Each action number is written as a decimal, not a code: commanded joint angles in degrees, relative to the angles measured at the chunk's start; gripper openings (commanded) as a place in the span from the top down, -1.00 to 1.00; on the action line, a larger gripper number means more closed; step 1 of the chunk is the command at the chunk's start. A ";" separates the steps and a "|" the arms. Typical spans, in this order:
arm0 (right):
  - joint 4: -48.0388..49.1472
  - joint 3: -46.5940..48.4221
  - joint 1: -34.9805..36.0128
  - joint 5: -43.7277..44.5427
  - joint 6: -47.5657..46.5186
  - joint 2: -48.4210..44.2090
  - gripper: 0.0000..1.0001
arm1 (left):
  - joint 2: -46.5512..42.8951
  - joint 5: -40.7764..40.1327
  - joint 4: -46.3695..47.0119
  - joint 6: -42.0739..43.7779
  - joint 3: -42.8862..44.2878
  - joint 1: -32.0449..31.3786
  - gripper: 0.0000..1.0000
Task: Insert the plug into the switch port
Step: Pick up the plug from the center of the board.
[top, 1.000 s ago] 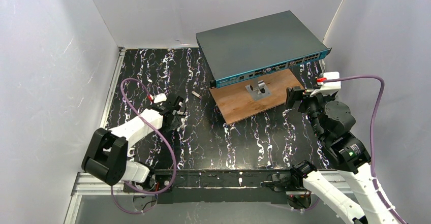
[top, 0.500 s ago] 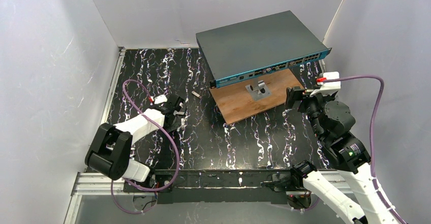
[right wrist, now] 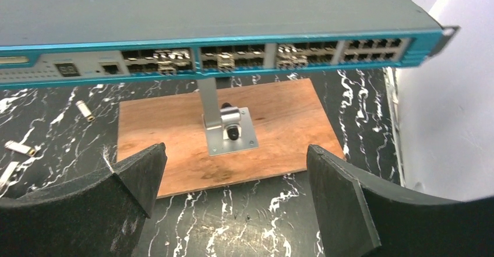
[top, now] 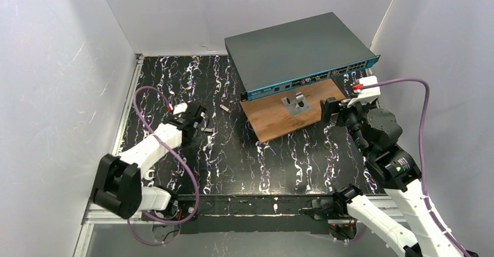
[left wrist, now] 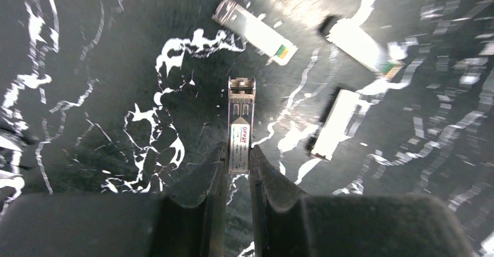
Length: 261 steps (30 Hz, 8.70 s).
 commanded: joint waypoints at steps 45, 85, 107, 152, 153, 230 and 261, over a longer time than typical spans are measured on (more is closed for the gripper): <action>-1.53 22.53 17.91 -55.31 -3.89 30.16 -0.77 | -7.66 50.90 -34.30 56.42 52.13 -19.80 1.00; 1.22 16.60 23.08 -48.90 -4.69 28.80 0.97 | -6.76 45.38 -25.29 56.90 51.53 -25.06 0.16; 13.96 -7.87 23.07 3.93 5.39 7.51 0.97 | -4.64 31.21 -2.08 47.18 41.67 -15.38 -0.28; 18.20 -4.44 22.81 18.13 1.34 7.93 0.97 | 2.18 55.65 0.78 58.12 44.38 -8.19 0.77; 18.08 -4.09 22.80 18.11 1.23 8.16 0.97 | 2.20 56.05 0.80 58.45 44.43 -8.18 0.79; 7.01 0.30 11.56 10.97 0.65 8.22 0.97 | 2.89 59.19 -1.50 59.35 46.64 -8.18 1.00; 15.63 0.20 10.77 2.37 0.04 12.13 0.97 | 3.49 59.55 -0.99 58.30 46.21 -8.18 1.00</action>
